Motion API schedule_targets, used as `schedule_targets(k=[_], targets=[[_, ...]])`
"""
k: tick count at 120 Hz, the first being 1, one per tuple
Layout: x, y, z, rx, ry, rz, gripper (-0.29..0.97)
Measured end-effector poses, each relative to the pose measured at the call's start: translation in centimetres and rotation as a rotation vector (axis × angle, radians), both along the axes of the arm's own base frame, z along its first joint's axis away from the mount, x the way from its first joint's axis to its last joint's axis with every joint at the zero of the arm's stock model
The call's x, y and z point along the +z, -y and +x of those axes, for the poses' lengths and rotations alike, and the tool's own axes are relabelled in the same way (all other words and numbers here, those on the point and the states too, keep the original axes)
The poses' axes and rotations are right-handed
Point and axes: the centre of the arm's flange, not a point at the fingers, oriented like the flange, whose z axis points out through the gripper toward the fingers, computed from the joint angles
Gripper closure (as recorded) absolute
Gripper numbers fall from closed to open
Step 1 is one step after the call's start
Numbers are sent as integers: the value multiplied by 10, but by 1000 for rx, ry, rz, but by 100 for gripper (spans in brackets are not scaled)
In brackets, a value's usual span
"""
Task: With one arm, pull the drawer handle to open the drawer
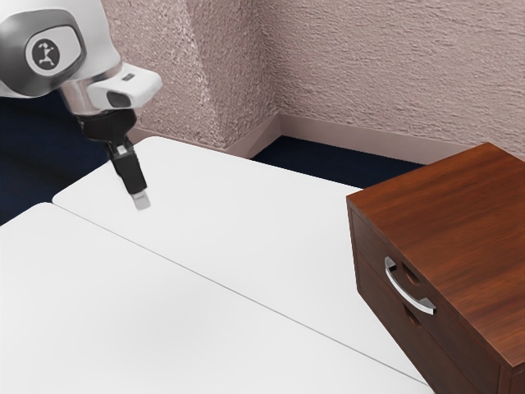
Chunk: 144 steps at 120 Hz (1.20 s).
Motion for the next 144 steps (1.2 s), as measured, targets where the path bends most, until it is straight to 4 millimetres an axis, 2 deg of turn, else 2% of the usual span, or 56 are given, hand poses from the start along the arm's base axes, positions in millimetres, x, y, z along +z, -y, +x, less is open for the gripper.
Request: schedule_targets(k=[23, 33, 41, 50, 58, 81, 89, 97, 118, 127, 144], targets=[[2, 0, 4, -83, 27, 8, 0], [12, 0, -3, -114, 51, 14, 0], [19, 4, -12, -141, 65, 15, 0], [22, 9, -41, -172, 72, -2, 0], [23, 30, -54, -238, 78, -10, 0], [2, 75, -56, -599, 38, -16, 0], [-11, 95, -52, -765, 37, -18, 0], [-29, 112, -57, -927, 64, -24, 0], [-47, 184, -59, -1353, 219, 27, 0], [-49, 196, -54, -1465, 285, 75, 0], [-37, 214, -50, -1636, 400, 162, 0]])
